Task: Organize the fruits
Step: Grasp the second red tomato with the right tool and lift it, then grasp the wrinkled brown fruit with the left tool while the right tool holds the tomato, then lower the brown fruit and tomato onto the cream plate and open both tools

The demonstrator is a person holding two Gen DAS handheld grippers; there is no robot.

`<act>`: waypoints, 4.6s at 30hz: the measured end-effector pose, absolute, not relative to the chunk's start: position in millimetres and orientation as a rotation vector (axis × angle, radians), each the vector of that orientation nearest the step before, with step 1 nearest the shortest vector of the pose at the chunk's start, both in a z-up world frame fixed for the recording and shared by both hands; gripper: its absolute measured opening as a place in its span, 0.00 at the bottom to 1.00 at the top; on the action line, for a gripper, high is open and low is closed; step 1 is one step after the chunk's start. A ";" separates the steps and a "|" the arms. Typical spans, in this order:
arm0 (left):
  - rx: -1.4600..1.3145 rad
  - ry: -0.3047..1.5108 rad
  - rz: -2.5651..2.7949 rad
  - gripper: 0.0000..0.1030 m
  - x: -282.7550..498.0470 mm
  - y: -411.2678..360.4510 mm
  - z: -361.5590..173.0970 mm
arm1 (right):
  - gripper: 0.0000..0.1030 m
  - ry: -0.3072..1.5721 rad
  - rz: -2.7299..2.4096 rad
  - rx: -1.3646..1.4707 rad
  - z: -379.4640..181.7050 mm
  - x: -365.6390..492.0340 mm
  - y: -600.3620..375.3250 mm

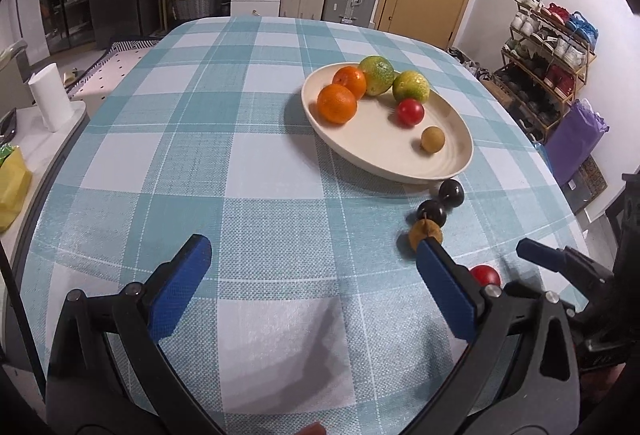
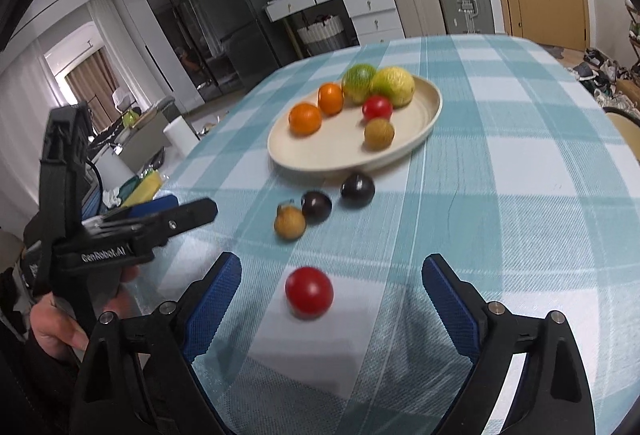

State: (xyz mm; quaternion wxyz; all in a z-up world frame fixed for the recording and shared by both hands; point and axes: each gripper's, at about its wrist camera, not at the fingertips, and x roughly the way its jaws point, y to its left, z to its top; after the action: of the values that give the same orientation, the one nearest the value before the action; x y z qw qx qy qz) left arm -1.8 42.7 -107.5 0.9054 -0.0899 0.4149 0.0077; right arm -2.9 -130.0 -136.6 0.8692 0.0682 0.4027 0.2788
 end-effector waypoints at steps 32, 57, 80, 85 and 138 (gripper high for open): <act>-0.189 0.956 -0.068 0.99 19.6 23.4 -125.4 | 0.27 0.824 0.649 0.118 -144.8 -1.7 -123.9; -0.121 0.950 -0.225 0.72 44.5 -18.1 -134.6 | 0.28 0.779 0.625 0.303 -146.3 18.8 -183.1; -0.145 0.904 -0.331 0.22 51.0 1.9 -112.8 | 0.28 0.767 0.670 0.286 -129.0 40.6 -169.5; -0.161 0.877 -0.332 0.22 69.0 10.8 -101.1 | 0.28 0.762 0.678 0.274 -124.2 55.9 -160.2; -0.258 0.887 -0.313 0.24 184.3 14.6 -104.0 | 0.47 0.767 0.687 0.210 -94.7 195.8 -102.1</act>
State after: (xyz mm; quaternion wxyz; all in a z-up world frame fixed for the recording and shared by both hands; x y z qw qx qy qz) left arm 184.3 14.6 -104.0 0.8834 -0.1242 0.4260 -0.1505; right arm 195.8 -102.1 -94.7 0.8652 0.1000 0.3660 0.3279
